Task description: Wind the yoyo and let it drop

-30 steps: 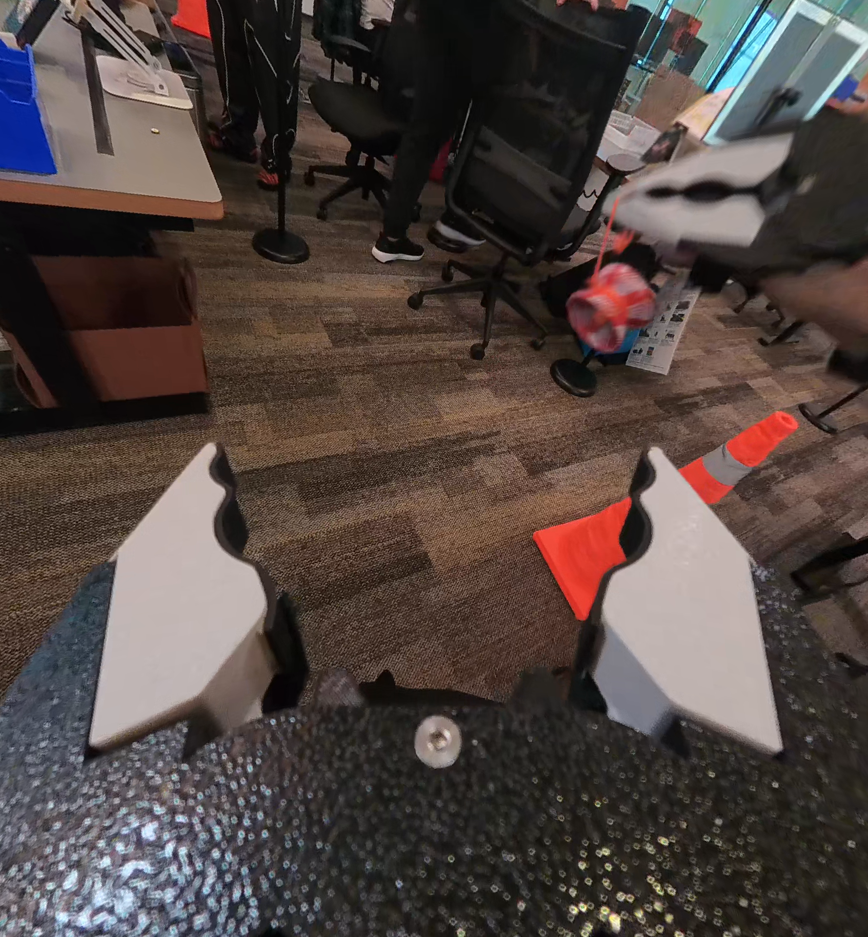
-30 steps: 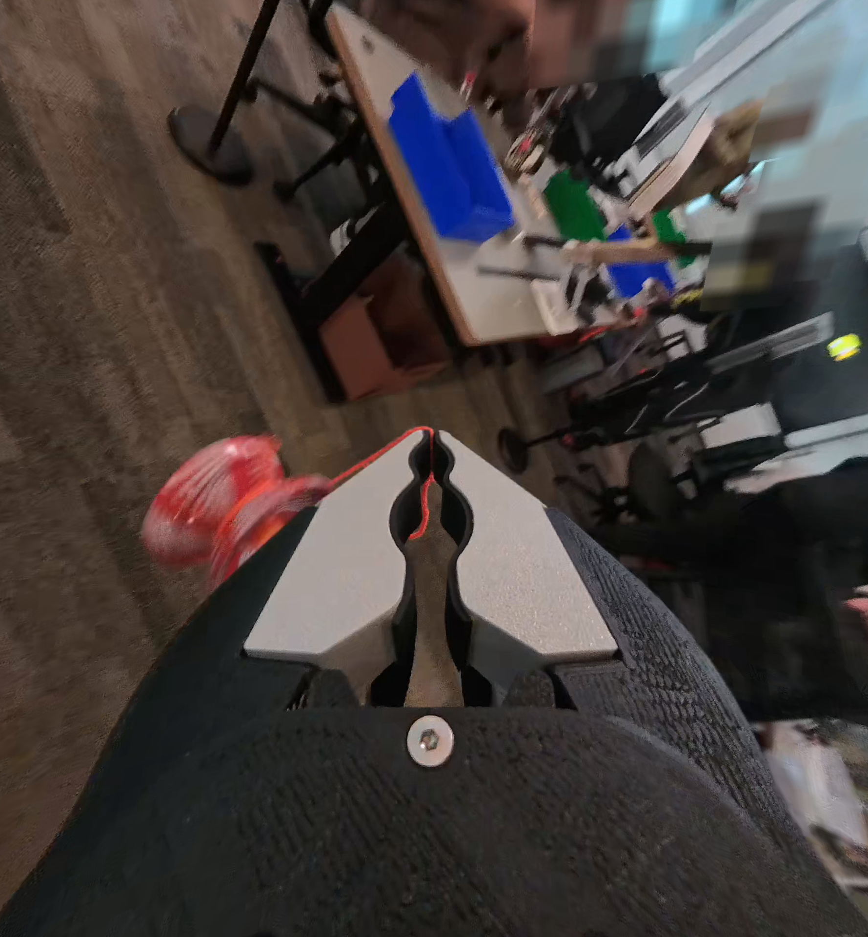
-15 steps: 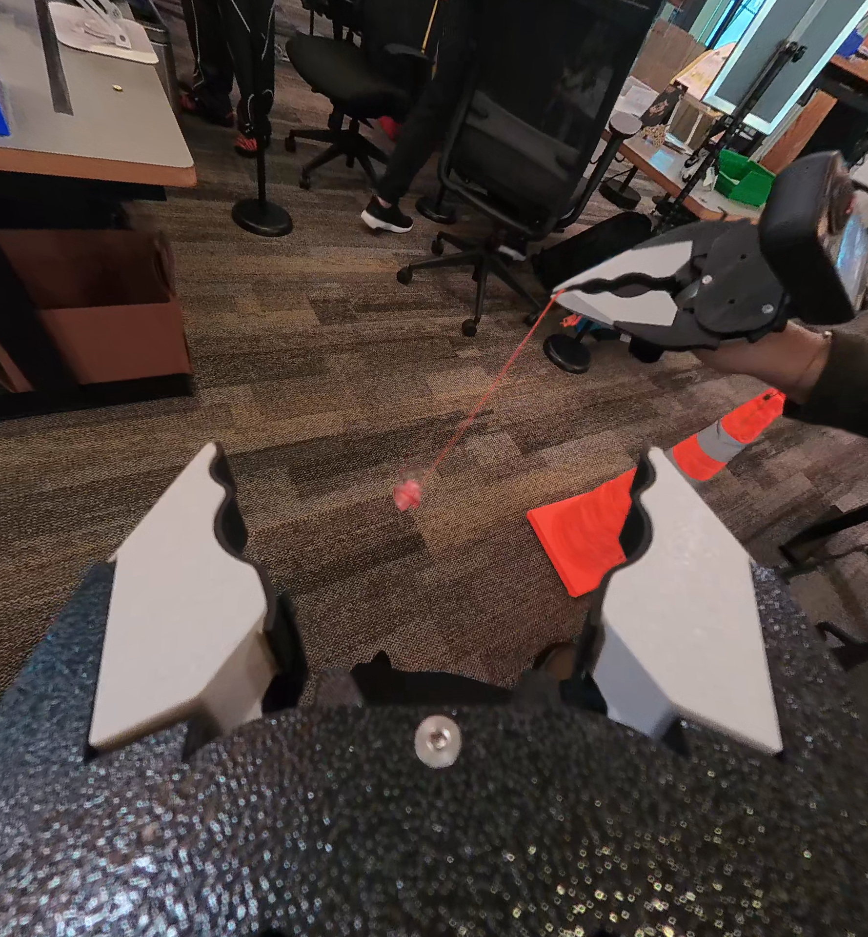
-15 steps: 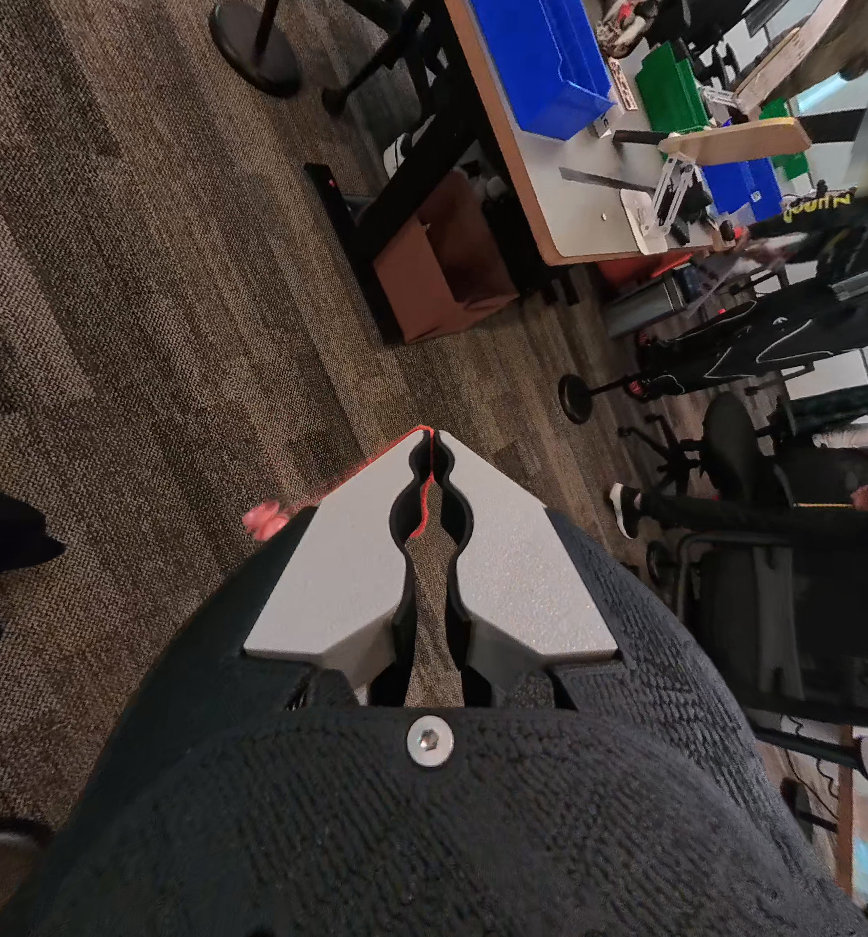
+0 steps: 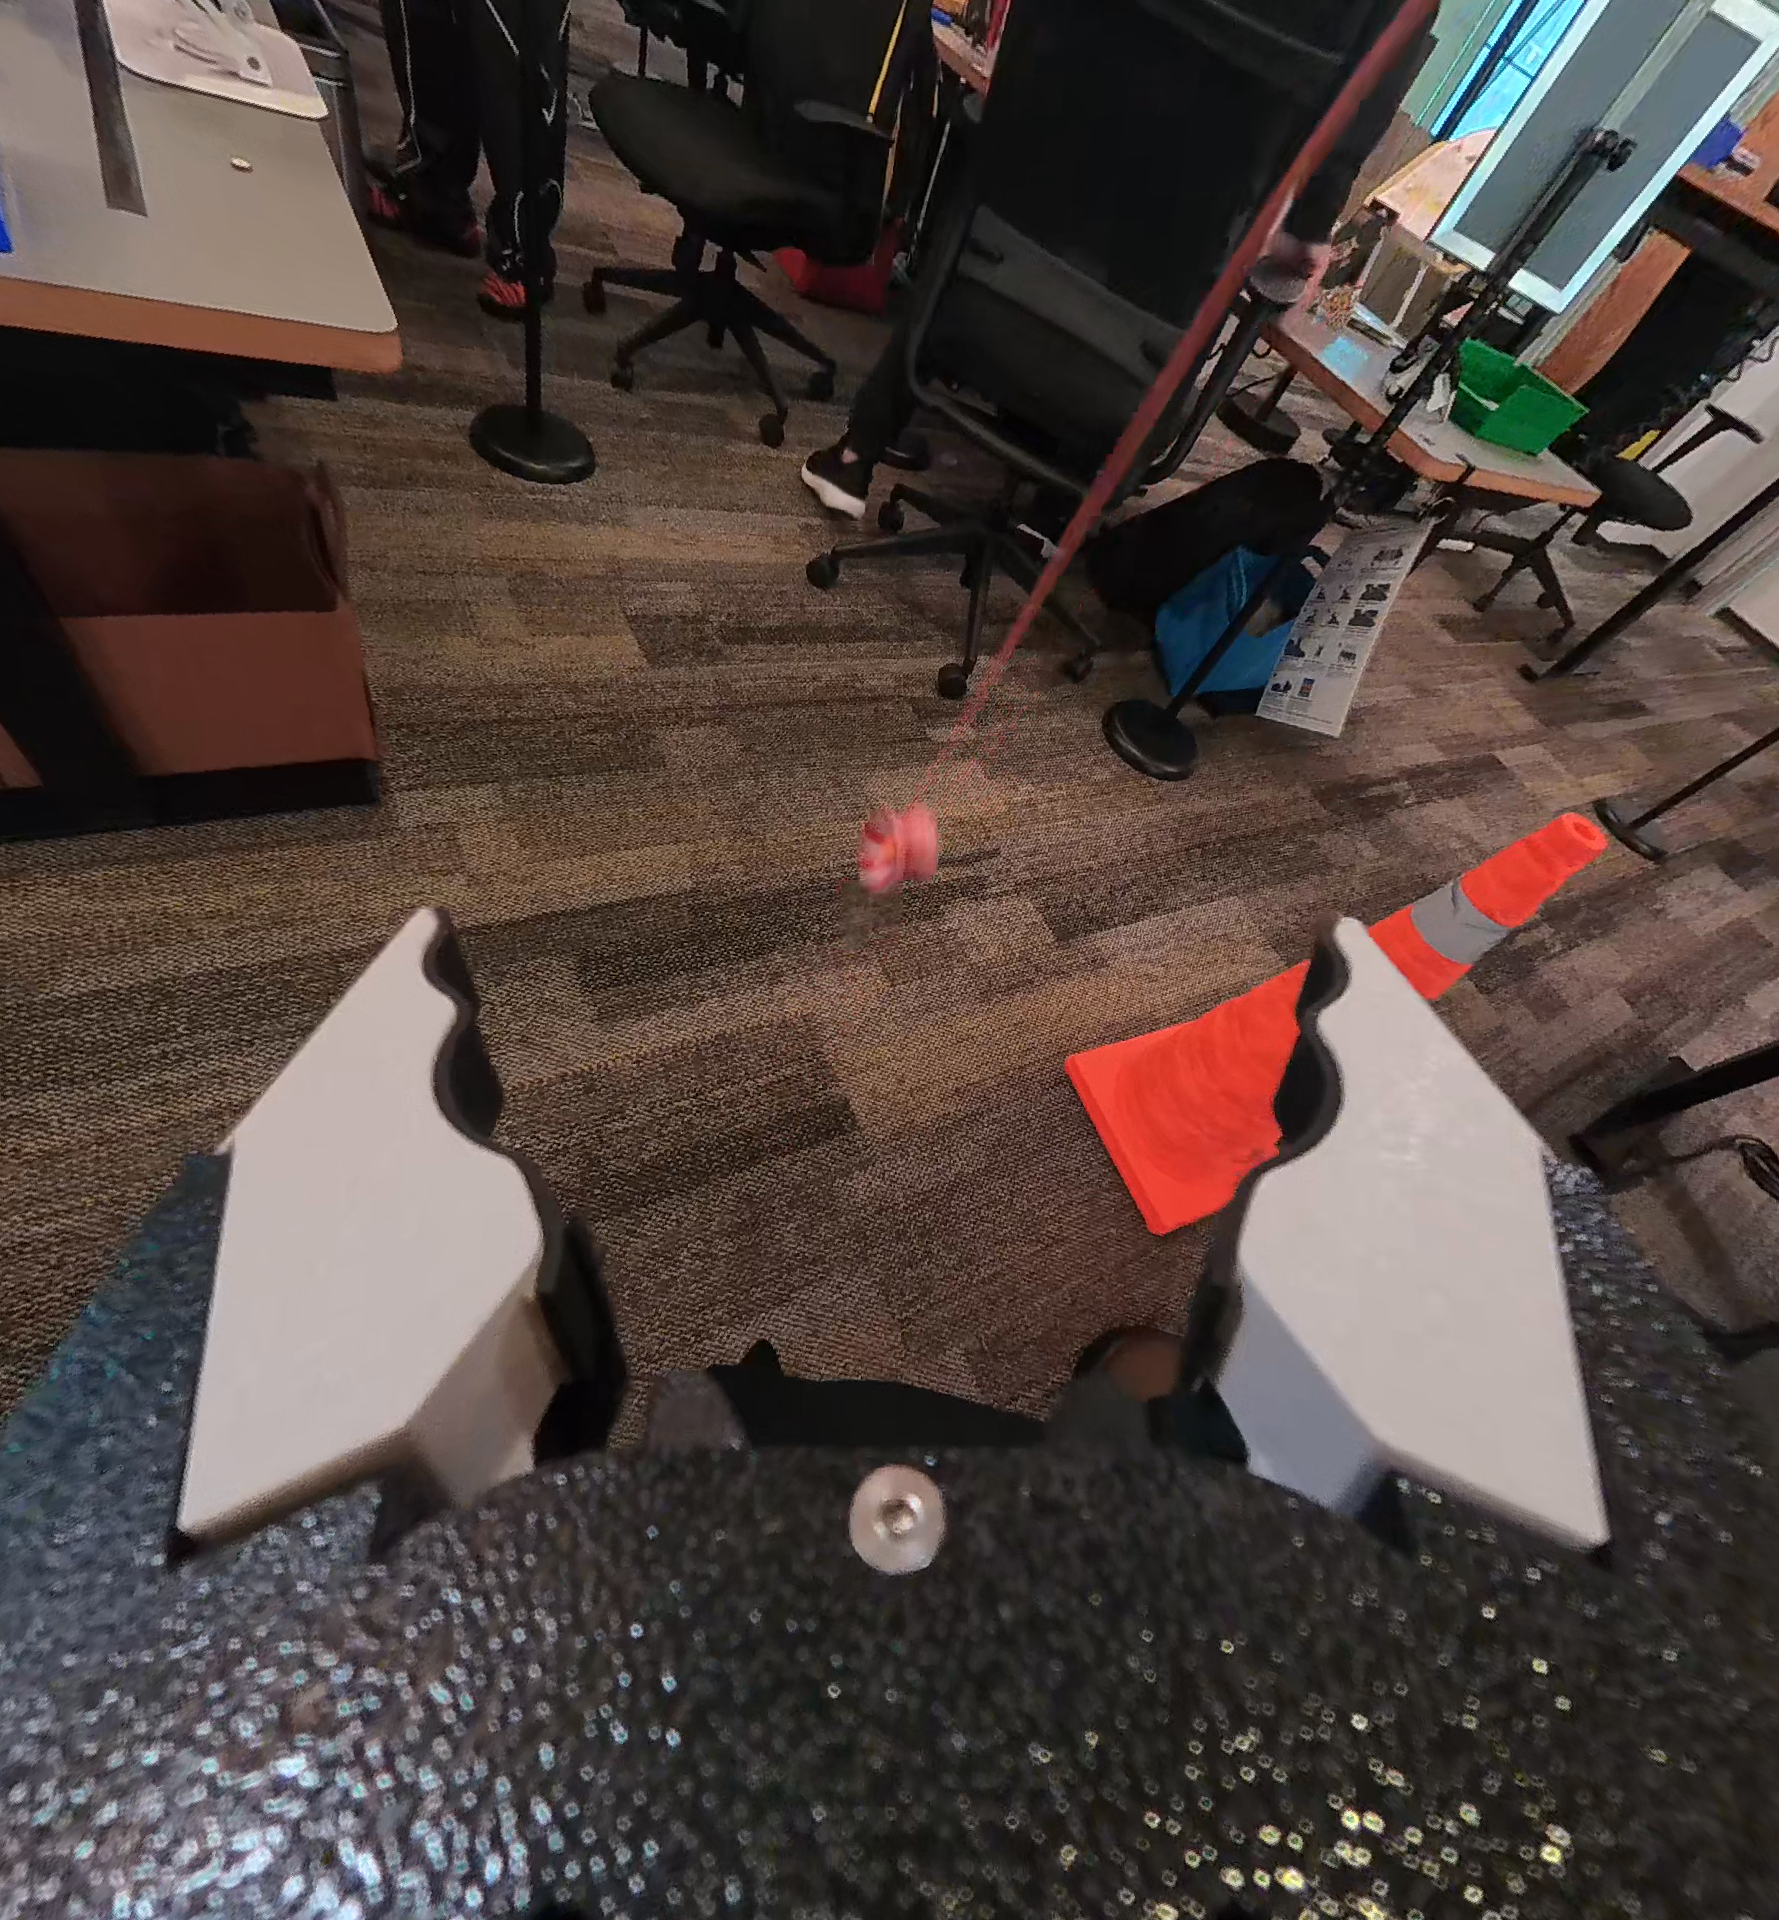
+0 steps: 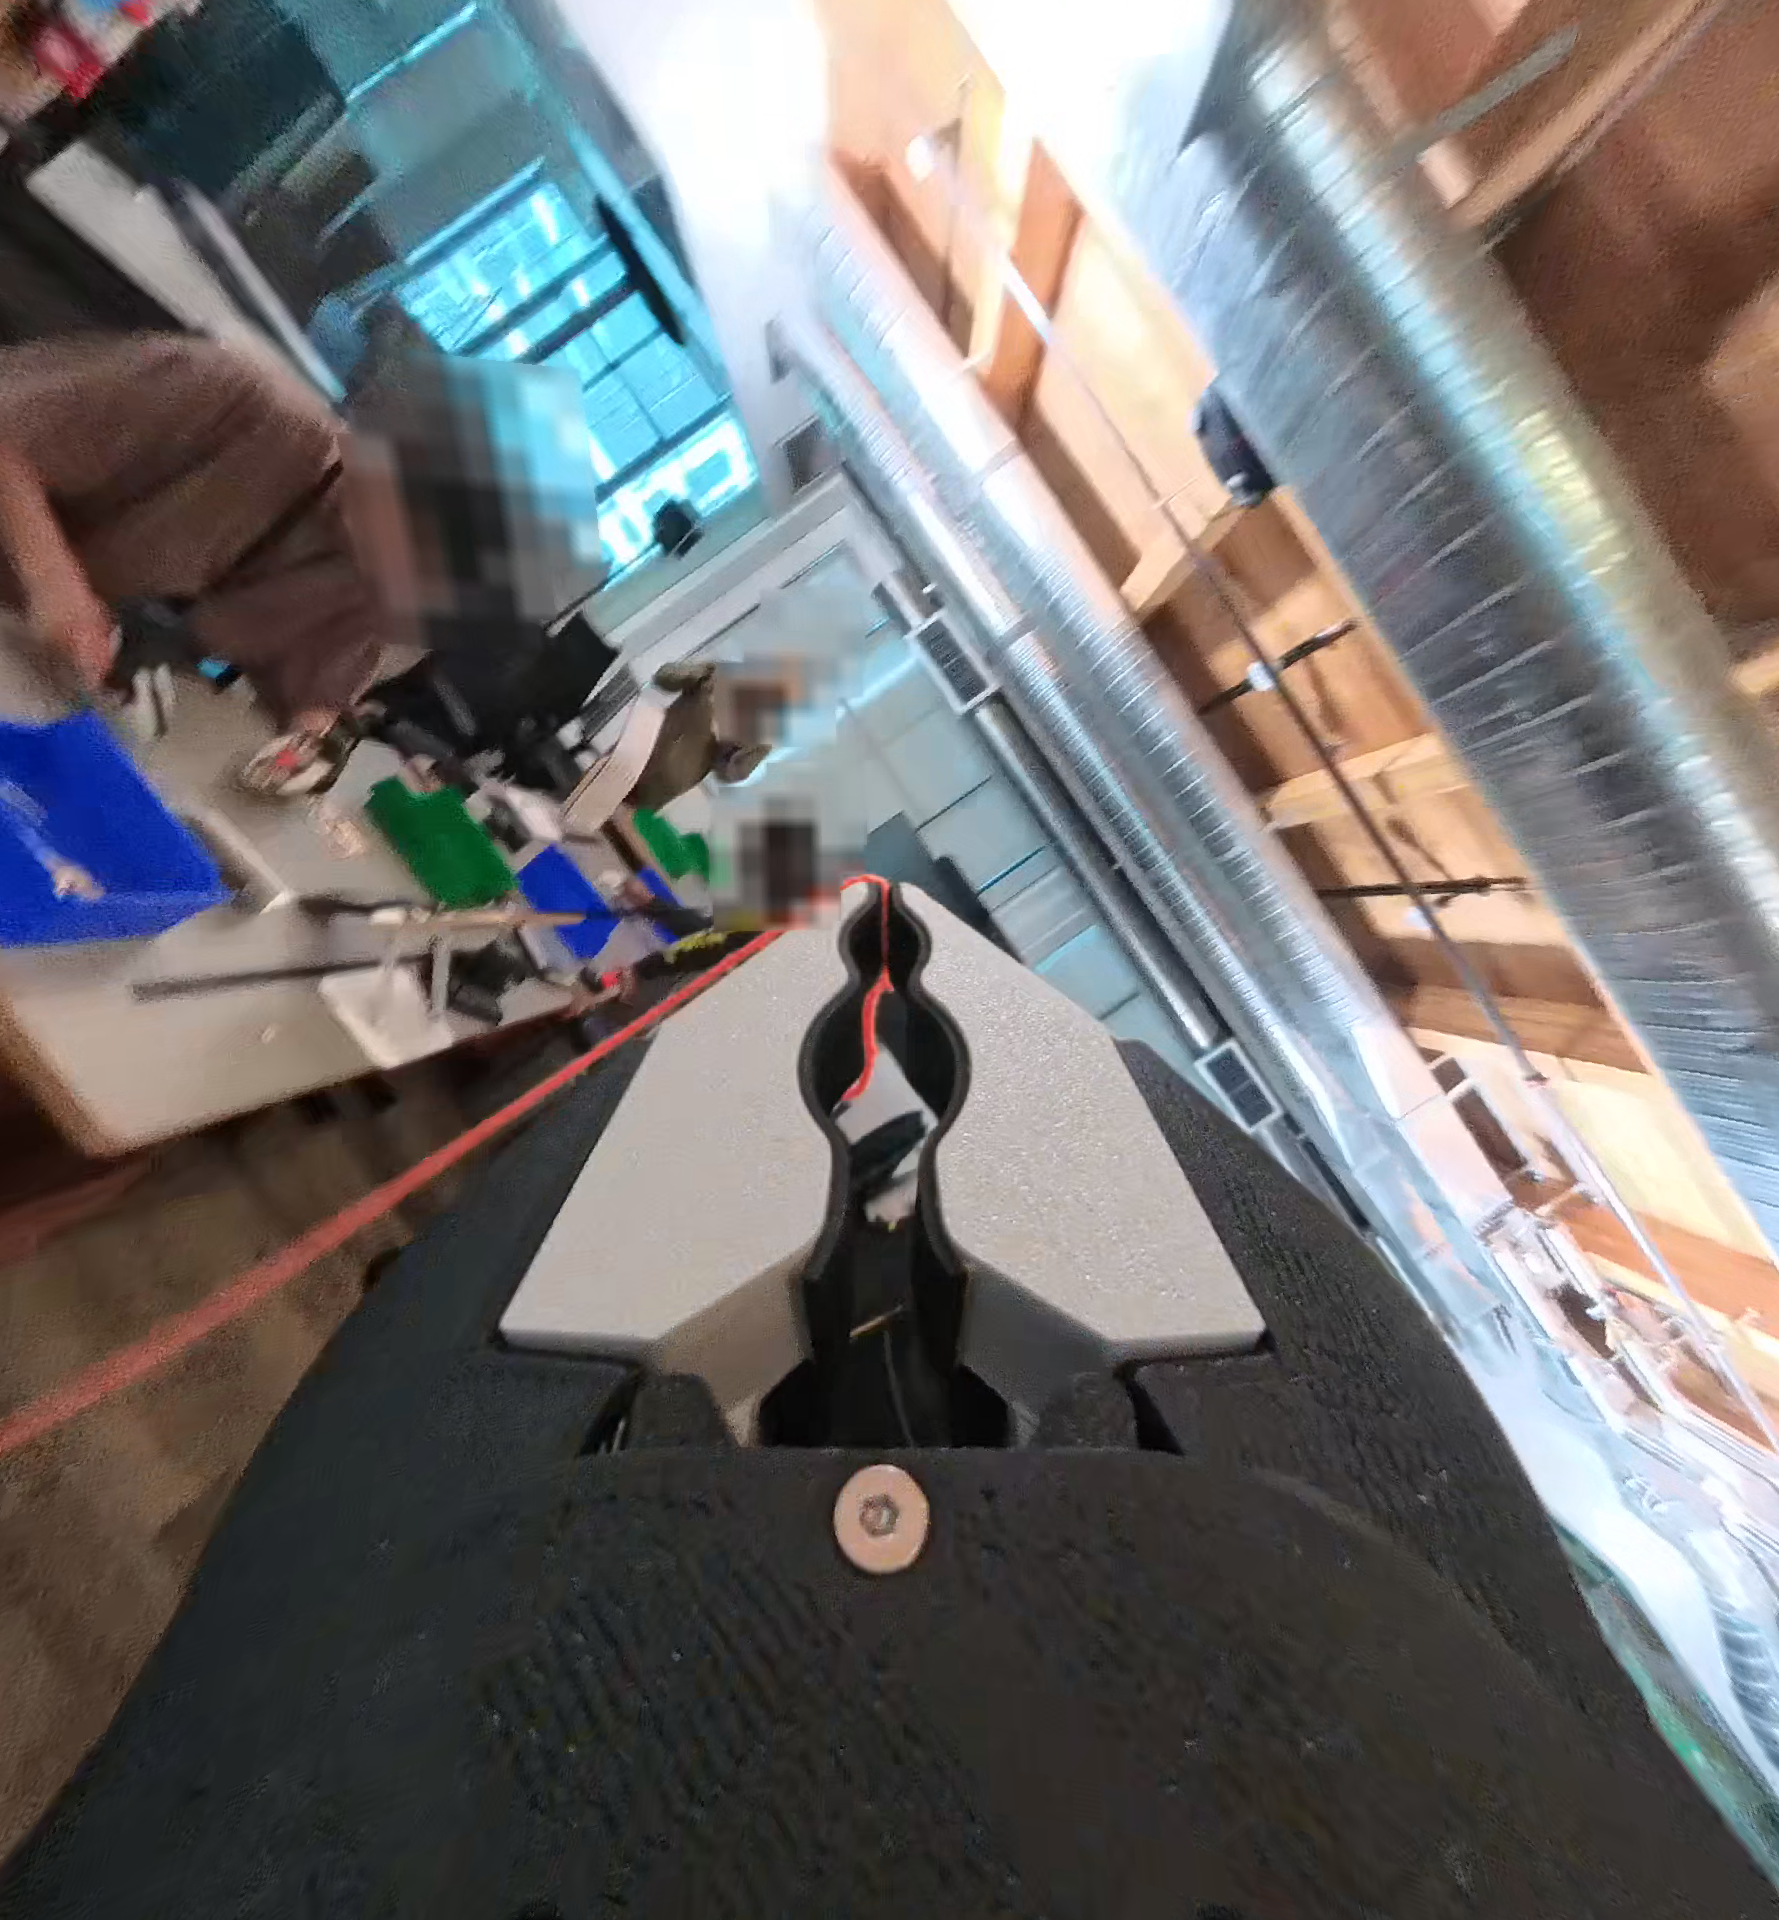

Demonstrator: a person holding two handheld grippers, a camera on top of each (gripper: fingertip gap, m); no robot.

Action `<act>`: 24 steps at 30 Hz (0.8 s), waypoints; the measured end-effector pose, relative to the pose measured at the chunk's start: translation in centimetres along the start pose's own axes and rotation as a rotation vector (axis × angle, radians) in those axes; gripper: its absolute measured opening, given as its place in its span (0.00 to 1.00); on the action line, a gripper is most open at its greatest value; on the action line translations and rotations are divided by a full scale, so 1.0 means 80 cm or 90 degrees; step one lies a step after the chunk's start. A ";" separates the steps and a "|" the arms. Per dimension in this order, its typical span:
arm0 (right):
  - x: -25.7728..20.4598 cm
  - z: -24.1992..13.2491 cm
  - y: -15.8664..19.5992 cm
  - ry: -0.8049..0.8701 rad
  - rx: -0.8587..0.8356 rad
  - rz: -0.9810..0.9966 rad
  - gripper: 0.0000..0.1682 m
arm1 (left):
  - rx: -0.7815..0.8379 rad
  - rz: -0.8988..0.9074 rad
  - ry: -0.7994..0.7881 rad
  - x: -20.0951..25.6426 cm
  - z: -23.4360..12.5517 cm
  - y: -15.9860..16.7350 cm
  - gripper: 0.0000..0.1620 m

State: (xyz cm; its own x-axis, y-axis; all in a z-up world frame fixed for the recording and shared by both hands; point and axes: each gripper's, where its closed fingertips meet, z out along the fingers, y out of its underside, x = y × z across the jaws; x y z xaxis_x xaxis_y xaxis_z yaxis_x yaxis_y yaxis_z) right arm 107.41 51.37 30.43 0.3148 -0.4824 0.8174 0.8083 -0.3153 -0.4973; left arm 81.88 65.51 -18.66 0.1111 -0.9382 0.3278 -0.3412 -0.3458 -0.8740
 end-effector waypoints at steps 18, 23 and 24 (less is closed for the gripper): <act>-0.358 -0.034 0.172 -0.386 -0.198 0.026 0.00 | -0.024 -0.015 0.013 0.004 0.005 0.013 0.93; -0.455 -0.068 0.238 -0.459 -0.275 0.075 0.00 | -0.026 -0.019 0.018 0.005 0.015 0.005 0.93; -0.459 -0.071 0.239 -0.465 -0.277 0.072 0.00 | -0.026 -0.022 0.020 0.006 0.015 0.007 0.93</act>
State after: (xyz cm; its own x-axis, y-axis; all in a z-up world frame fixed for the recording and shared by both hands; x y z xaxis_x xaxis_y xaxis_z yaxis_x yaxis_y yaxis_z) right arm 108.52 58.42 -10.74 0.7443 0.0707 0.6640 0.5370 -0.6545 -0.5322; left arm 82.89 64.89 -19.40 0.0947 -0.9246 0.3690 -0.3762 -0.3764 -0.8466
